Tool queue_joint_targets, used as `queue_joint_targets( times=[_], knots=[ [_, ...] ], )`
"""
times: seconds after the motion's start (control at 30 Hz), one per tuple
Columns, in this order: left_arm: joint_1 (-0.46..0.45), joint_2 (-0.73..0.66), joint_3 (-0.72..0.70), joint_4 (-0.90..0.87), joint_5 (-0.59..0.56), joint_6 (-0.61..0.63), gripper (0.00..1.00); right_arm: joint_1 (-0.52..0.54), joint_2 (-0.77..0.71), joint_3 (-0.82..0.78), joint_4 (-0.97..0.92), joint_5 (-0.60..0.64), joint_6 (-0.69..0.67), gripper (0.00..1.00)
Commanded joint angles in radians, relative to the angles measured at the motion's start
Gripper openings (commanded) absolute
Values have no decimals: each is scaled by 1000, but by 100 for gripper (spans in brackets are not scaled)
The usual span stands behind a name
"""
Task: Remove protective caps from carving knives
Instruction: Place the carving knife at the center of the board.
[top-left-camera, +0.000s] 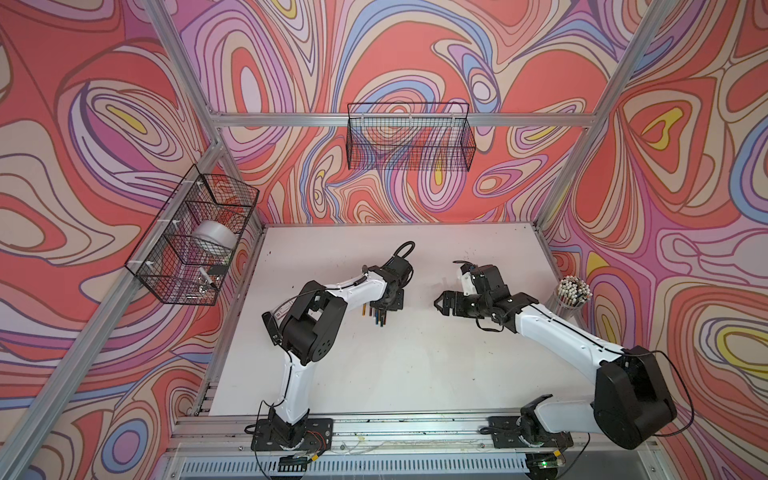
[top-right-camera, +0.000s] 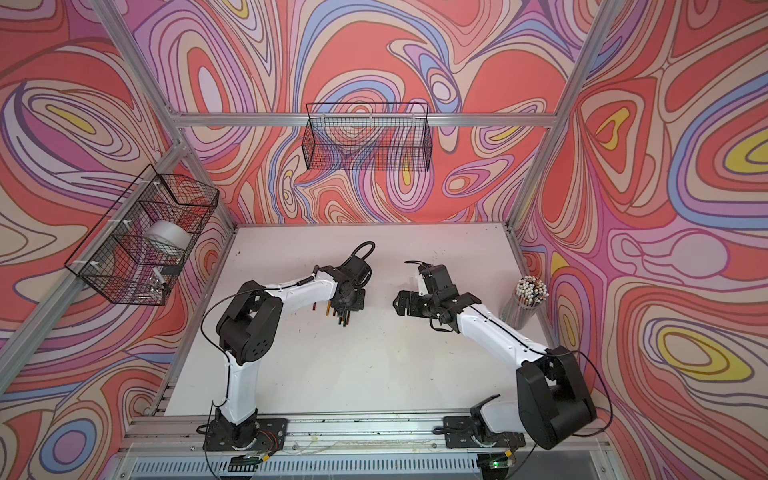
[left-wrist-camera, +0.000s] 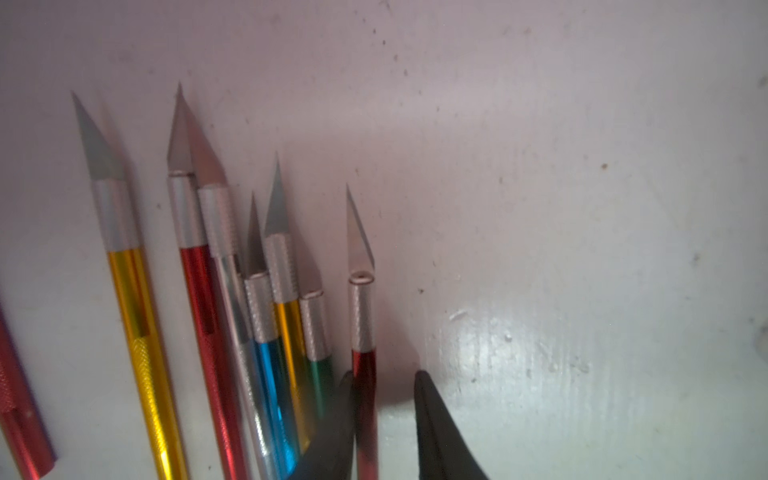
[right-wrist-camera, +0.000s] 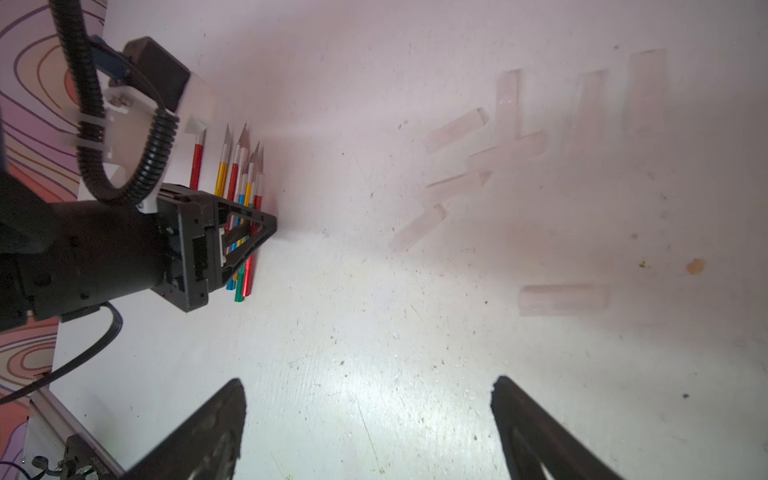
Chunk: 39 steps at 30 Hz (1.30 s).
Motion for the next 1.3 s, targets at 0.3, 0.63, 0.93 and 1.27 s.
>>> queue_joint_targets(
  times=[0.3,0.63,0.93,1.27],
  knots=[
    [11,-131,-78,71,64,10,37,1,63,-3,153,-106,58,72],
    [17,-176,-140,134,139,27,39,1,205,33,323,-234,123,47],
    [29,-281,-234,189,136,49,41,2,308,74,399,-215,138,50],
    [57,-526,-340,238,34,173,89,-23,158,-10,368,163,-19,98]
  ],
)
